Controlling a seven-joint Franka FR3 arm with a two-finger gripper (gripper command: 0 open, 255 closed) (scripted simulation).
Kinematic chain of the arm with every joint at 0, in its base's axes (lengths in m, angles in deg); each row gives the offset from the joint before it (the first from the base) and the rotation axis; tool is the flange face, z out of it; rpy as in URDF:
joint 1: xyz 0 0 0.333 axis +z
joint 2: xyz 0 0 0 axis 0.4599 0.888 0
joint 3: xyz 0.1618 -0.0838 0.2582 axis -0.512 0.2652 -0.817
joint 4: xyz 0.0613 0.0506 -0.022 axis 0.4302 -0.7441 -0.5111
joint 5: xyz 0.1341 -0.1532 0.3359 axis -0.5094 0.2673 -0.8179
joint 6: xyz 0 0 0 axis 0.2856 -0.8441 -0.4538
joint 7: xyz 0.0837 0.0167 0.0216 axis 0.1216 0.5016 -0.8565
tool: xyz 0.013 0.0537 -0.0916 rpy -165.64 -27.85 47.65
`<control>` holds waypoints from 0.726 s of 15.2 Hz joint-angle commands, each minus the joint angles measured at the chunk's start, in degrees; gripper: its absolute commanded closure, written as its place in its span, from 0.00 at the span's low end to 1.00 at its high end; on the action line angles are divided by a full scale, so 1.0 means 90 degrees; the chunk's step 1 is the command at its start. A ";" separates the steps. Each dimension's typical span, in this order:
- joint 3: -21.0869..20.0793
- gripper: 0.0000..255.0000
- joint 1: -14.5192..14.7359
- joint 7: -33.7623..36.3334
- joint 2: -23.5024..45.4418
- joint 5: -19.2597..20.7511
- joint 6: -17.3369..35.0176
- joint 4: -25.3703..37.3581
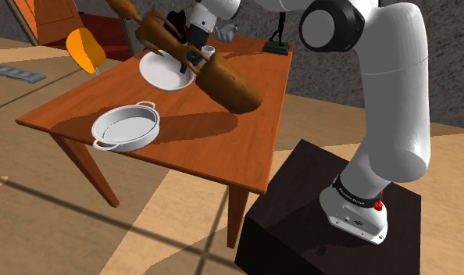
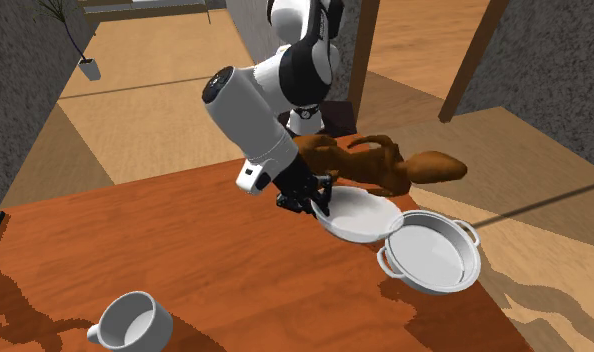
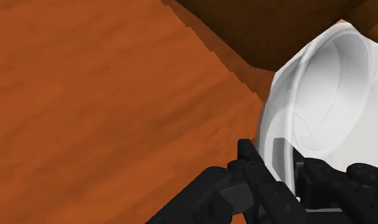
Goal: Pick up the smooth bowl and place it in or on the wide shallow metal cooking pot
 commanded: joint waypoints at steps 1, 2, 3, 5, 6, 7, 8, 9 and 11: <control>-0.0060 1.00 0.0226 0.0204 -0.0054 0.0007 0.0192 -0.0092; -0.0092 1.00 0.0323 0.0314 -0.0036 0.0010 0.0258 -0.0068; -0.0124 1.00 0.0417 0.0426 -0.0012 0.0015 0.0320 -0.0033; -0.0188 1.00 0.0602 0.0654 0.0056 0.0027 0.0434 0.0067; -0.0219 1.00 0.0693 0.0771 0.0100 0.0034 0.0485 0.0133; -0.0248 1.00 0.0783 0.0890 0.0152 0.0042 0.0532 0.0210; -0.0278 1.00 0.0871 0.1011 0.0211 0.0051 0.0574 0.0299; -0.0307 1.00 0.0957 0.1133 0.0277 0.0061 0.0613 0.0400; -0.0363 1.00 0.1125 0.1386 0.0433 0.0087 0.0674 0.0641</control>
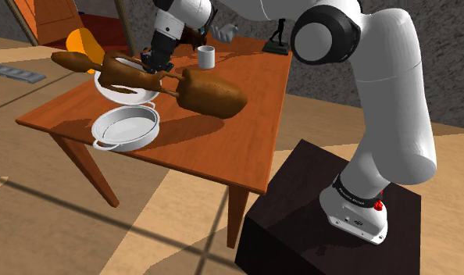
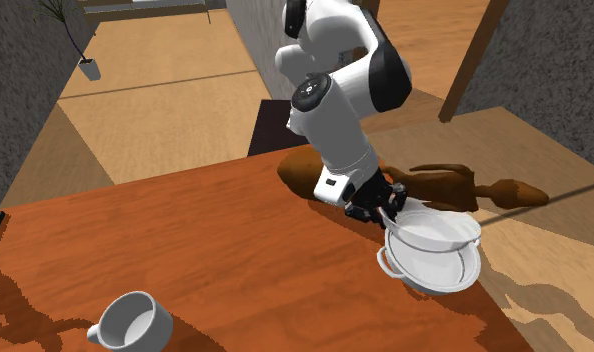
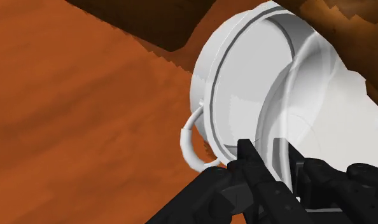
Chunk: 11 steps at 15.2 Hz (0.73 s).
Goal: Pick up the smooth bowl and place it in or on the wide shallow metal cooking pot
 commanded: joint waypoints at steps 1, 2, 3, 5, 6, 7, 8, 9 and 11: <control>-0.0057 1.00 0.0168 0.0279 0.0154 0.0019 0.0042 0.0289; -0.0083 1.00 0.0248 0.0412 0.0255 0.0035 0.0058 0.0446; -0.0116 1.00 0.0356 0.0601 0.0409 0.0059 0.0069 0.0692; -0.0125 1.00 0.0369 0.0517 0.0422 0.0031 0.0199 0.0552; -0.0130 1.00 0.0374 0.0476 0.0431 0.0017 0.0263 0.0486; -0.0136 1.00 0.0379 0.0436 0.0442 0.0002 0.0326 0.0423; -0.0142 1.00 0.0383 0.0395 0.0454 -0.0012 0.0389 0.0363; -0.0149 1.00 0.0387 0.0356 0.0468 -0.0028 0.0450 0.0305; -0.0162 1.00 0.0393 0.0277 0.0501 -0.0059 0.0569 0.0198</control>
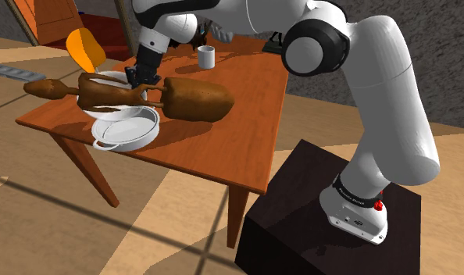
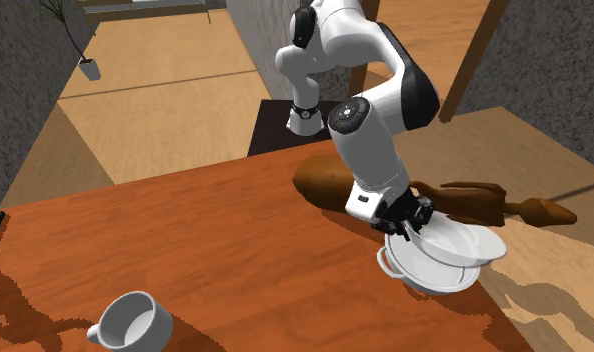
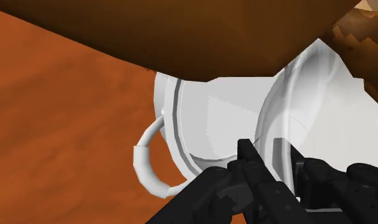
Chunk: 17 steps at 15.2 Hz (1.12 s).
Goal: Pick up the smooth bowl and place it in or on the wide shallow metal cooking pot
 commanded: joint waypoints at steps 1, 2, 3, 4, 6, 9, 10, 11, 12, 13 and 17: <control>-0.0012 1.00 -0.0001 -0.0093 0.0029 -0.0038 0.0131 -0.0114; -0.0019 1.00 0.0002 -0.0132 0.0049 -0.0056 0.0188 -0.0162; -0.0025 1.00 0.0004 -0.0171 0.0071 -0.0074 0.0245 -0.0207; -0.0031 1.00 0.0007 -0.0210 0.0094 -0.0092 0.0300 -0.0249; -0.0042 1.00 0.0012 -0.0287 0.0144 -0.0130 0.0409 -0.0328; -0.0040 1.00 0.0018 -0.0313 0.0162 -0.0147 0.0441 -0.0351; -0.0038 1.00 0.0018 -0.0313 0.0162 -0.0148 0.0441 -0.0351; -0.0037 1.00 0.0020 -0.0314 0.0162 -0.0149 0.0440 -0.0351; -0.0035 1.00 0.0021 -0.0314 0.0162 -0.0150 0.0440 -0.0351; -0.0031 1.00 0.0023 -0.0315 0.0162 -0.0154 0.0439 -0.0351; -0.0031 0.00 0.0035 -0.0283 0.0292 -0.0166 0.0435 -0.0205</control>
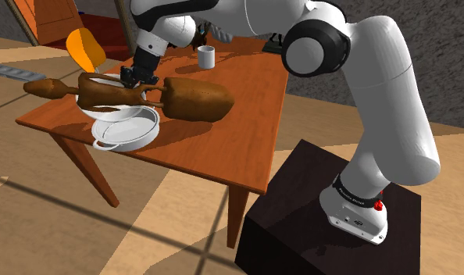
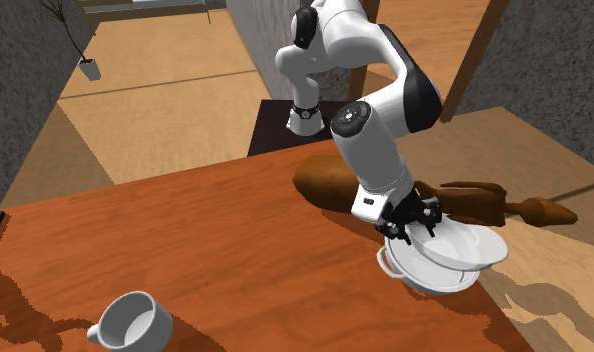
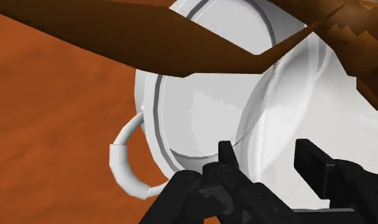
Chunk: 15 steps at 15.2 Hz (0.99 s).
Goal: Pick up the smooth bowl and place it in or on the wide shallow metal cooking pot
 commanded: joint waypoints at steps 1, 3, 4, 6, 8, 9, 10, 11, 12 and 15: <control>0.0041 0.00 -0.0046 -0.0004 0.0312 0.0121 0.0100 -0.0040; 0.0056 0.00 -0.0166 -0.0027 0.0412 0.0126 -0.0064 0.0161; 0.0411 0.00 0.0205 -0.0114 0.0194 -0.0118 0.0024 -0.0198; 0.0928 0.00 0.0411 -0.0193 0.0041 -0.0355 -0.0344 -0.0170; 0.1317 0.00 0.0540 -0.0233 -0.0073 -0.0506 -0.0667 -0.0110; 0.1386 0.00 0.0583 -0.0247 -0.0061 -0.0551 -0.0686 -0.0106; 0.1388 0.00 0.0584 -0.0248 -0.0061 -0.0552 -0.0686 -0.0106; 0.1388 0.00 0.0584 -0.0248 -0.0061 -0.0553 -0.0686 -0.0106; 0.1390 0.00 0.0585 -0.0248 -0.0061 -0.0554 -0.0687 -0.0106; 0.1394 0.00 0.0588 -0.0249 -0.0060 -0.0557 -0.0688 -0.0106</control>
